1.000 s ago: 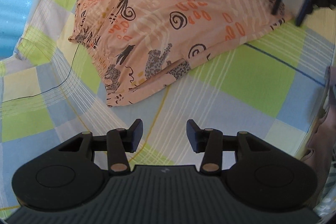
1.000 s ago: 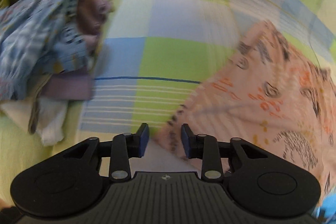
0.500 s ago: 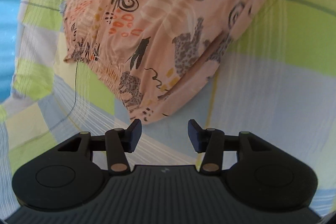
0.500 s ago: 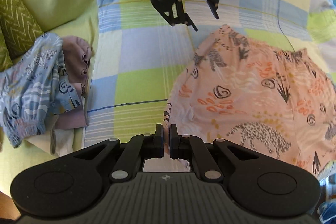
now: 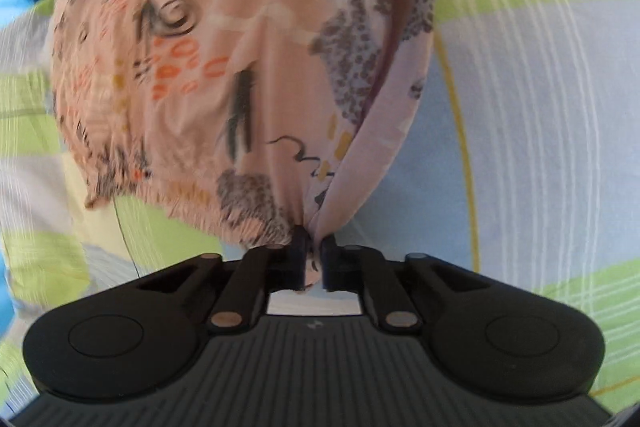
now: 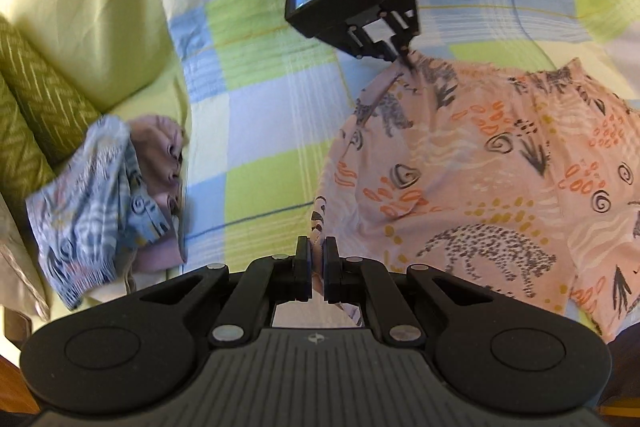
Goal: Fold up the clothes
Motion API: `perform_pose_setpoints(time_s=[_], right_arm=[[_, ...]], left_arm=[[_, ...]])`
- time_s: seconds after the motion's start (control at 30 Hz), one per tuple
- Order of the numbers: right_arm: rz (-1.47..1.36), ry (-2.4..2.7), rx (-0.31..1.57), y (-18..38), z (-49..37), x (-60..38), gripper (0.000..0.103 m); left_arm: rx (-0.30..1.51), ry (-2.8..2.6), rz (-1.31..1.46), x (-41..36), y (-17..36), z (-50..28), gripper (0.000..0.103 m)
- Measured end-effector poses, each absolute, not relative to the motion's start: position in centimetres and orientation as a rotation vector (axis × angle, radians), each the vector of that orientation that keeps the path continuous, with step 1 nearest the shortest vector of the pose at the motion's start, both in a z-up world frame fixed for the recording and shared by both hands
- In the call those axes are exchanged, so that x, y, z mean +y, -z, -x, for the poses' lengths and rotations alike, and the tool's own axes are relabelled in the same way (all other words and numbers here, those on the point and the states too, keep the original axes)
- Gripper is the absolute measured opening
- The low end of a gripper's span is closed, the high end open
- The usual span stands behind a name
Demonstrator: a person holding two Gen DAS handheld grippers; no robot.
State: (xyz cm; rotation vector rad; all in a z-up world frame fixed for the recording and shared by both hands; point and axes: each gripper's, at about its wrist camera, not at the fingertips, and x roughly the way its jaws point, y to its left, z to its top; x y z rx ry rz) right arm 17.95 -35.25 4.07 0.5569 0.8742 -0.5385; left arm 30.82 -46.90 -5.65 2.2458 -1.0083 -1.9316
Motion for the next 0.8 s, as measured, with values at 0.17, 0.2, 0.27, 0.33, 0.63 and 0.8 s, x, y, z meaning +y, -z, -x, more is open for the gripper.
perform_pose_setpoints(time_s=[0.17,0.2,0.27,0.33,0.63,0.8], right_arm=[[-0.561,0.654,0.842,-8.9,-12.5,-38.2,0.004],[-0.56,0.688,0.844,-9.7,-11.0,-39.0,0.004],[-0.558,0.761,0.856,-10.7,-7.9,-41.0,0.004],[-0.565,0.838,0.865,-11.4,-4.5,-43.3,0.004],[-0.636,0.999,0.883,-6.8,6.8,-54.4,0.004],[-0.675,0.998,0.85,-4.9,10.8,-59.6,0.004]], left_arm=[[-0.749,2.004,-2.092,-51.3,-1.1,-28.2,0.003],[-0.689,2.021,-2.068,-52.6,-2.5,-27.6,0.003],[-0.562,2.053,-2.041,-56.1,-4.6,-26.0,0.003],[-0.462,2.062,-2.008,-59.6,-5.8,-24.2,0.003],[-0.212,1.999,-2.014,-72.2,-3.1,-16.3,0.003],[-0.094,1.948,-2.04,-75.9,-1.0,-15.9,0.003]])
